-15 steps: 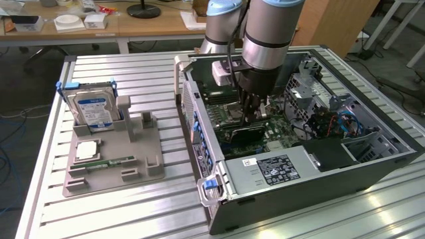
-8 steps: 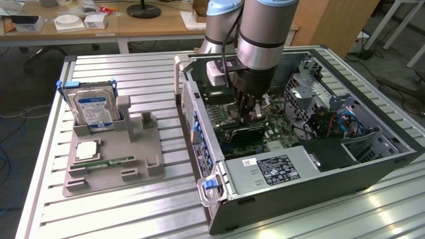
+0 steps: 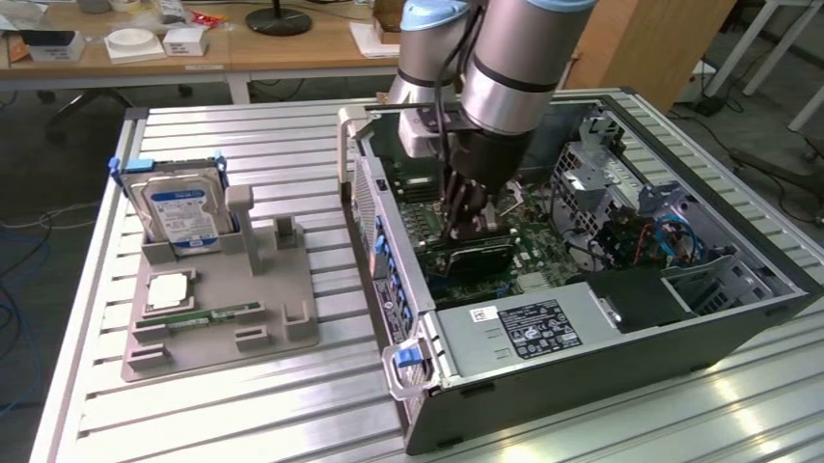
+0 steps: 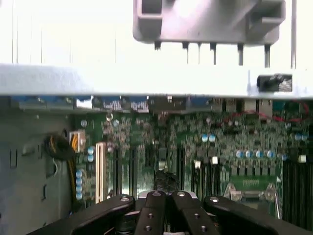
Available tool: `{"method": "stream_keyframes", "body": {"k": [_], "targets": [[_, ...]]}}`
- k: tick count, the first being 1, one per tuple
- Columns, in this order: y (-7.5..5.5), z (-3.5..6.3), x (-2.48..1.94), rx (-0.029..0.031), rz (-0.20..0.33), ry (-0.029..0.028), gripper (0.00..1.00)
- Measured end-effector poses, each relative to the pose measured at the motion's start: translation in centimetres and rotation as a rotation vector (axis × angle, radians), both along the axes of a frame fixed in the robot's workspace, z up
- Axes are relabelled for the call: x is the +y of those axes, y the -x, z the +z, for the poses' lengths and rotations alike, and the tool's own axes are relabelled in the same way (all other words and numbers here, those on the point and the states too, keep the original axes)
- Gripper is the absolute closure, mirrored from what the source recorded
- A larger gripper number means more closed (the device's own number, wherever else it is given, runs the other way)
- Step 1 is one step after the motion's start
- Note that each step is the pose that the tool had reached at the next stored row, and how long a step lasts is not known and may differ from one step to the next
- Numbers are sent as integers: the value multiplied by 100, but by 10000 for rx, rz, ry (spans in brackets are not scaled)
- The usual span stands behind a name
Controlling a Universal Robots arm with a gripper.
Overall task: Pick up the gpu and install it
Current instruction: 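Press down on the gpu until it lock into place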
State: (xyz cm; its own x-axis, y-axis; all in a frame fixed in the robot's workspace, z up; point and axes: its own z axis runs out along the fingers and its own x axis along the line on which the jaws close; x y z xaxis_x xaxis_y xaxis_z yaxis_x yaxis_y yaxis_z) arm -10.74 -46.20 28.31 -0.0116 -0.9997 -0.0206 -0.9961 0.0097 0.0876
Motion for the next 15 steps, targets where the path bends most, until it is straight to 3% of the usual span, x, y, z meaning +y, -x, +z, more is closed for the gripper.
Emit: {"method": "stream_keyframes", "body": {"k": [15], "targets": [[-47,-1,39,2740,-1,-1,90]]}}
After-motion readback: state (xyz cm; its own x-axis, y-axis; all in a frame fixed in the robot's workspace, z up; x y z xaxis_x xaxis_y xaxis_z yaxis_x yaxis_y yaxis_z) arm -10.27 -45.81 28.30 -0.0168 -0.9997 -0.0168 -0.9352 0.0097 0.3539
